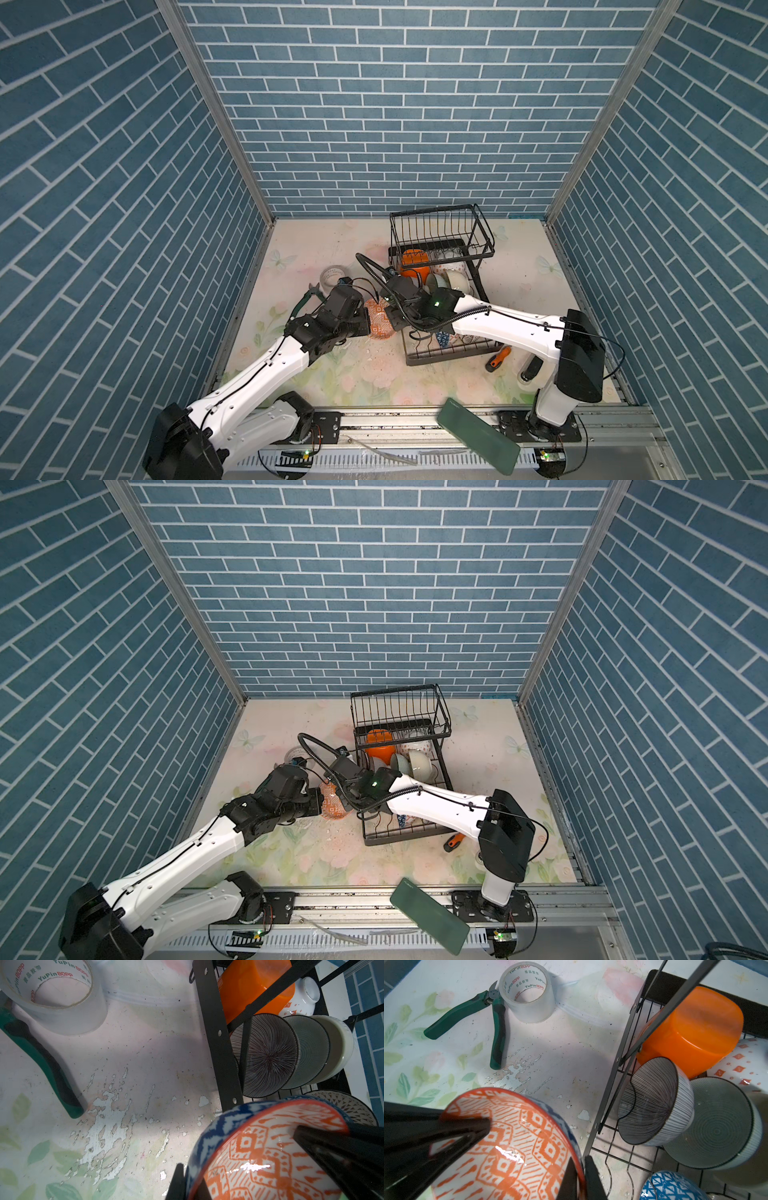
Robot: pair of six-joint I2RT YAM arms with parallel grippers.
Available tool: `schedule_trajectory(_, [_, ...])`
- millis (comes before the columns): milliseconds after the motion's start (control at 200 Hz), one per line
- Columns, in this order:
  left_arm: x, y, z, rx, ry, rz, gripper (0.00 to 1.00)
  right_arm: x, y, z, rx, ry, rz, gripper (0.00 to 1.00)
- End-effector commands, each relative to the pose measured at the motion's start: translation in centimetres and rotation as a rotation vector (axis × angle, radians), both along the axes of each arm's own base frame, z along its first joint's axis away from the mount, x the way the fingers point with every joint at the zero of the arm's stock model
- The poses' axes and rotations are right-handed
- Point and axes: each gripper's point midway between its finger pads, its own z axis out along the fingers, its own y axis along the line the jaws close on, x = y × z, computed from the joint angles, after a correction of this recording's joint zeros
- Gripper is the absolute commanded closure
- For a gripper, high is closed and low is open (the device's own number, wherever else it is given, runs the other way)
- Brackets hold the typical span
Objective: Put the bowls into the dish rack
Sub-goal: 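Close the right gripper on the orange-patterned bowl rim while the left gripper holds it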
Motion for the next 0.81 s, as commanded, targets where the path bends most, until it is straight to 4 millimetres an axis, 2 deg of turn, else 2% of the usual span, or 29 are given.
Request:
schedule_trajectory(0, [0.9,-0.7,1.6,-0.041,-0.051,0.002,1.0,0.1,-0.4,0.5,-0.028,-0.016,-0.001,0.98])
schedule_trajectory(55, [0.9,-0.7,1.6,-0.039,-0.05,0.005,1.0,0.2,-0.4,0.5,-0.029,-0.018,-0.004,1.0])
schedule_trajectory(120, [0.9,-0.6,1.6,-0.04,-0.052,0.011,0.92,0.2,-0.5,0.5,-0.031,-0.022,-0.006,1.0])
schedule_trajectory(295, [1.0,-0.6,1.6,-0.041,-0.056,0.013,0.81,0.2,-0.8,0.6,-0.039,-0.032,-0.015,1.0])
schedule_trajectory(440, [1.2,-0.9,1.8,-0.051,-0.063,0.006,0.67,0.2,-1.1,0.9,-0.037,-0.043,-0.02,1.0])
schedule_trajectory(500, [1.1,-0.9,1.8,-0.05,-0.062,0.002,0.58,0.2,-1.2,0.9,-0.038,-0.044,-0.021,1.0])
schedule_trajectory(665, [1.1,-0.6,2.1,-0.038,-0.078,0.007,0.19,0.2,-1.8,1.0,-0.057,-0.049,-0.026,1.0])
schedule_trajectory(800, [1.2,-0.2,2.6,-0.036,-0.109,0.014,0.01,0.5,-2.8,1.2,-0.095,-0.074,-0.039,1.0])
